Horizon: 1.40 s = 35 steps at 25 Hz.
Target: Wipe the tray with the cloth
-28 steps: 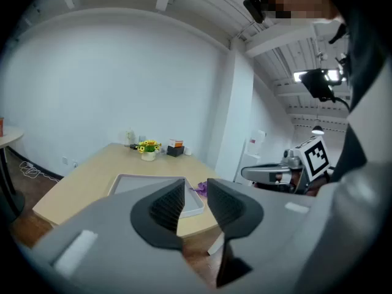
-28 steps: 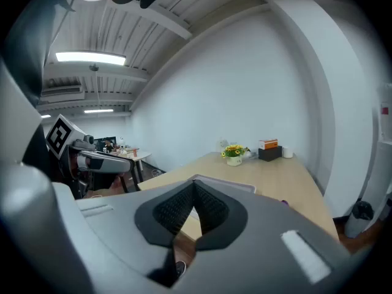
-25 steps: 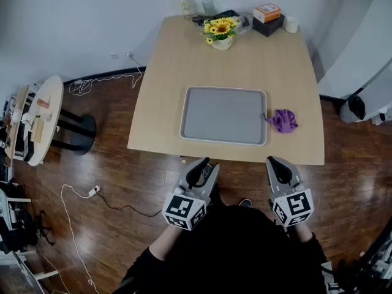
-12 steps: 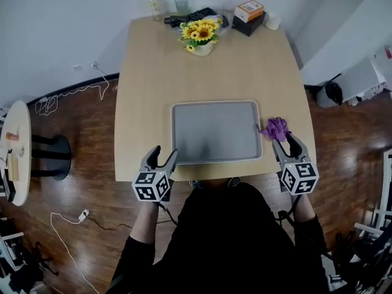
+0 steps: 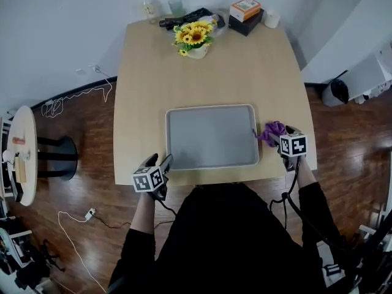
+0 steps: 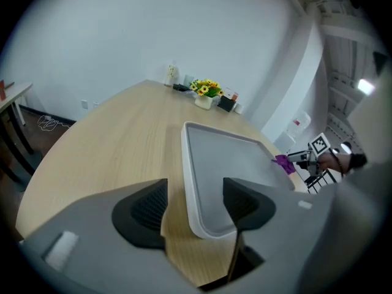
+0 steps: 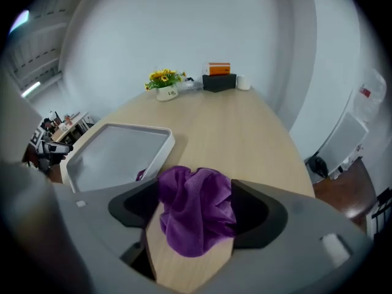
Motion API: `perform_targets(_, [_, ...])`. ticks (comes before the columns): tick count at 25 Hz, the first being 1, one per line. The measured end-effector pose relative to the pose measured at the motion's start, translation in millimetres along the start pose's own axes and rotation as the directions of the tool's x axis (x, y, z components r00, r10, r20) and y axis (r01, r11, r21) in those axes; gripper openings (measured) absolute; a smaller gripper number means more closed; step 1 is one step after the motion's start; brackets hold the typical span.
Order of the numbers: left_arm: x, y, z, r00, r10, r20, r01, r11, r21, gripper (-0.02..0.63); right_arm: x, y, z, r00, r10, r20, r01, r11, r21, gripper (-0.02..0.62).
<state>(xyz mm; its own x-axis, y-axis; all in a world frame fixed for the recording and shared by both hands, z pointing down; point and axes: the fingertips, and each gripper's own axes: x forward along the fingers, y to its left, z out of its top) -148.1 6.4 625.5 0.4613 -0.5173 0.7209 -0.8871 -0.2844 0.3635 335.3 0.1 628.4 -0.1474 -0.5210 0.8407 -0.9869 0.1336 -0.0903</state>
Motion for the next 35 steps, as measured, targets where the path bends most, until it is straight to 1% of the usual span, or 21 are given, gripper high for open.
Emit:
perform_targets(2, [-3,2,0,1.0,0.023,0.001,-0.023,1.0,-0.01,0.27,13,2,-3,0.999,0.025,-0.046,-0.025,1.0,0.006,0.371])
perform_targets(3, [-3,3,-1,0.999,0.032,0.0,-0.032,0.999,-0.012,0.27,19,2,-7,0.997,0.019,-0.071,-0.02,1.0,-0.012,0.31])
perform_targets(4, [-3,4,-2,0.999,0.038,-0.003,-0.038,0.999,-0.014,0.268,23,2,-11,0.996,0.005,-0.094,-0.009,0.999,-0.04,0.19])
perform_targets(5, [-2,4,-4,0.999,0.042,-0.006,-0.042,0.999,-0.014,0.268,28,1,-15,0.994,-0.01,-0.109,0.003,0.998,-0.066,0.117])
perform_targets(8, [0,2,-5,0.999,0.047,-0.013,-0.047,0.999,-0.006,0.268,32,-1,-20,0.994,-0.019,-0.112,0.009,0.996,-0.083,0.098])
perform_targets(10, [3,0,-4,0.999,0.045,-0.014,-0.045,0.999,0.006,0.268,24,3,-12,0.996,0.014,-0.083,-0.019,0.998,-0.055,0.084])
perform_targets(12, [7,0,-5,0.999,0.039,-0.023,-0.039,0.999,0.022,0.268,7,19,15,0.997,0.081,0.014,-0.081,0.996,-0.023,0.084])
perform_targets(13, [10,1,-7,0.999,0.035,-0.03,-0.034,0.999,0.028,0.268,-1,31,31,0.991,0.116,0.069,-0.114,0.993,-0.027,0.083])
perform_targets(15, [16,3,-12,0.998,0.025,-0.051,-0.024,0.999,0.034,0.268,-11,60,56,0.973,0.18,0.142,-0.172,0.983,-0.071,0.084])
perform_targets(16, [18,5,-16,0.998,0.023,-0.063,-0.021,0.999,0.034,0.268,-12,75,64,0.965,0.212,0.156,-0.198,0.975,-0.098,0.084])
perform_targets(18, [21,8,-22,0.995,0.027,-0.093,-0.023,0.999,0.045,0.262,-3,101,68,0.959,0.248,0.14,-0.227,0.962,-0.149,0.086])
perform_targets(19, [21,9,-25,0.994,0.032,-0.107,-0.026,0.998,0.057,0.245,6,108,66,0.964,0.24,0.112,-0.219,0.96,-0.176,0.086])
perform_targets(21, [23,8,-29,0.992,0.028,-0.124,-0.018,0.997,0.078,0.19,27,109,58,0.983,0.18,0.044,-0.166,0.96,-0.223,0.086])
perform_targets(23, [25,3,-30,0.992,0.004,-0.126,0.006,0.997,0.082,0.17,44,103,58,0.993,0.118,0.009,-0.113,0.966,-0.233,0.087])
perform_targets(26, [29,-5,-29,0.992,-0.046,-0.117,0.056,0.995,0.08,0.127,59,102,77,0.998,0.065,0.01,-0.061,0.973,-0.223,0.086])
perform_targets(28, [29,-10,-30,0.992,-0.067,-0.108,0.076,0.994,0.083,0.09,72,114,89,0.998,0.054,0.014,-0.049,0.969,-0.242,0.086])
perform_targets(30, [29,-11,-31,0.993,-0.071,-0.097,0.08,0.993,0.086,0.08,86,139,100,0.997,0.073,0.027,-0.063,0.964,-0.26,0.086])
perform_targets(32, [30,-11,-31,0.993,-0.081,-0.084,0.087,0.994,0.073,0.08,97,177,110,0.992,0.121,0.044,-0.104,0.955,-0.277,0.086])
perform_targets(35, [29,-11,-29,0.993,-0.103,-0.065,0.106,0.994,0.04,0.08,113,246,123,0.978,0.206,0.043,-0.179,0.924,-0.338,0.087])
